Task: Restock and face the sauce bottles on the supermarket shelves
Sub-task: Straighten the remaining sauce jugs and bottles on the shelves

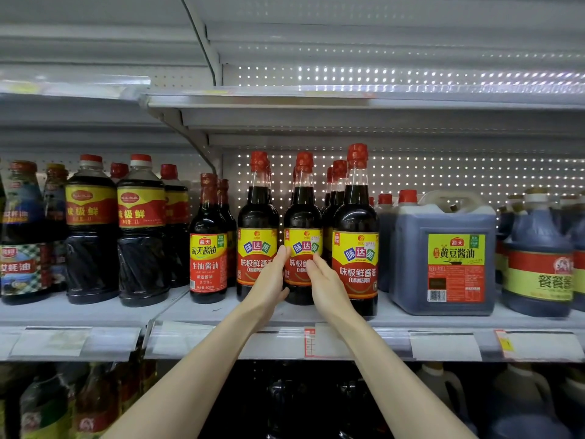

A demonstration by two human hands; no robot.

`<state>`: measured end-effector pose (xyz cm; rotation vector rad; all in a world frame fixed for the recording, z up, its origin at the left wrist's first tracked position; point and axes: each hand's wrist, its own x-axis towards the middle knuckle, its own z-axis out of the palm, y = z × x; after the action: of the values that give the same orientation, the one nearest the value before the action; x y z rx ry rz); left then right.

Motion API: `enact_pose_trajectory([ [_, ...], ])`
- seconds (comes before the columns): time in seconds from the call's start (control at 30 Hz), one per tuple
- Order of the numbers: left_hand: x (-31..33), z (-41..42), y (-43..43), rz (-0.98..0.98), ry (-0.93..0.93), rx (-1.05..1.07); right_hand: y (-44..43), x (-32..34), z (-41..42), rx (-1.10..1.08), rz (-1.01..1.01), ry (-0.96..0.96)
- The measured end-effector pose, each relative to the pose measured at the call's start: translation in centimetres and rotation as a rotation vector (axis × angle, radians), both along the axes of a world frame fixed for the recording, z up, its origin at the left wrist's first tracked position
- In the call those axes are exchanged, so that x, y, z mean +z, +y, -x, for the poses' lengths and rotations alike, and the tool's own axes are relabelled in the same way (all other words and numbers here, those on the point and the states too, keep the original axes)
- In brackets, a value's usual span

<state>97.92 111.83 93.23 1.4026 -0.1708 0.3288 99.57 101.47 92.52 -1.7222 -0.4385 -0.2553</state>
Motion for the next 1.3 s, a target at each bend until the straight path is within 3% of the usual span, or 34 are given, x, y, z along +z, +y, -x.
enact_pose_trajectory([
  [0.33, 0.1, 0.4, -0.2, -0.024, -0.019, 0.026, -0.2, 0.3, 1.1, 0.001, -0.009, 0.007],
  [0.6, -0.6, 2.2, -1.4, -0.333, -0.161, 0.165, -5.2, -0.1, 4.0, -0.021, -0.154, -0.137],
  [0.77, -0.7, 2.4, -4.2, -0.381, -0.15, 0.163, -9.2, -0.1, 4.0, -0.112, -0.217, -0.196],
  [0.87, -0.8, 2.0, -5.7, -0.392, -0.13, 0.18, -10.8, 0.1, 3.3, -0.155, -0.176, -0.18],
  [1.03, -0.9, 1.8, -6.9, -0.381, -0.135, 0.218, -11.8, 0.2, 1.7, -0.036, -0.133, -0.057],
  [1.3, -1.3, 1.3, -6.8, -0.452, -0.124, 0.323, -11.8, 0.9, 0.3, -0.01, -0.044, -0.07],
])
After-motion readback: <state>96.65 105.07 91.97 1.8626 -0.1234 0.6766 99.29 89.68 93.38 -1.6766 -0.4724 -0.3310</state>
